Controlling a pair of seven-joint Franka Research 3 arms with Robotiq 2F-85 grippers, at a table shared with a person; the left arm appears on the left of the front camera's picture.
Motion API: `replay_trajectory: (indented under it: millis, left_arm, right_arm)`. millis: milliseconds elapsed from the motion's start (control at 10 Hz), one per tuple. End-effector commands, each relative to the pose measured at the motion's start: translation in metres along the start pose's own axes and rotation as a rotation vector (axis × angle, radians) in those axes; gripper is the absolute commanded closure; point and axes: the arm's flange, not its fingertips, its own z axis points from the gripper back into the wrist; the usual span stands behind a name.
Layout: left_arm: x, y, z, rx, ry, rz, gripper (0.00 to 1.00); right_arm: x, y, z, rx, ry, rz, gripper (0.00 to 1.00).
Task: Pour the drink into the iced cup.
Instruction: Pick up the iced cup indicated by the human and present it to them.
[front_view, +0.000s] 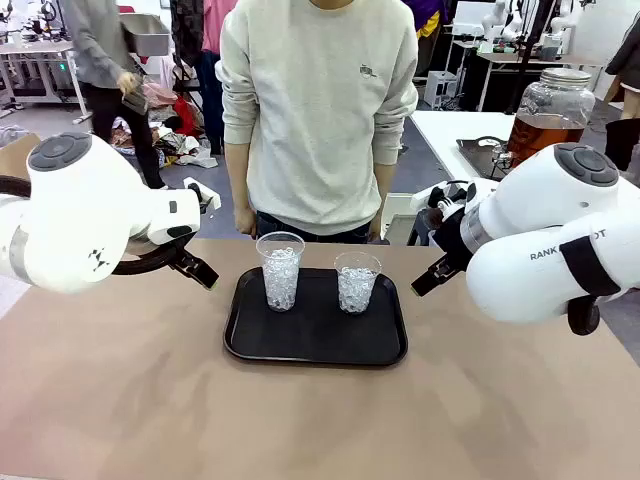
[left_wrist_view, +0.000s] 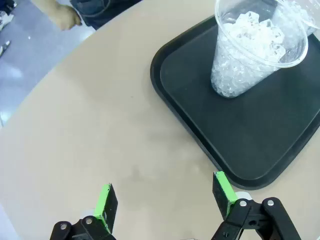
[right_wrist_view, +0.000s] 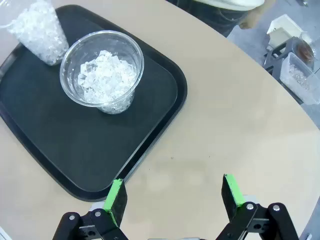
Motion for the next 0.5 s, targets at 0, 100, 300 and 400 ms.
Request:
replay_trajectory:
  millis: [0,100,300,400]
  left_arm:
    - [0.0000,0.0001,0.0000,0.000,0.000,0.000,0.00]
    - [0.0000,0.0001,0.0000,0.000,0.000,0.000,0.00]
    - [0.0000,0.0001,0.0000,0.000,0.000,0.000,0.00]
    - [0.0000,0.0001,0.0000,0.000,0.000,0.000,0.00]
  right_arm:
    - [0.0000,0.0000,0.0000,0.000,0.000,-0.001,0.00]
    - [0.0000,0.0000,0.0000,0.000,0.000,-0.001,0.00]
    - [0.0000,0.0000,0.0000,0.000,0.000,-0.001,0.00]
    - [0.0000,0.0000,0.0000,0.000,0.000,-0.001,0.00]
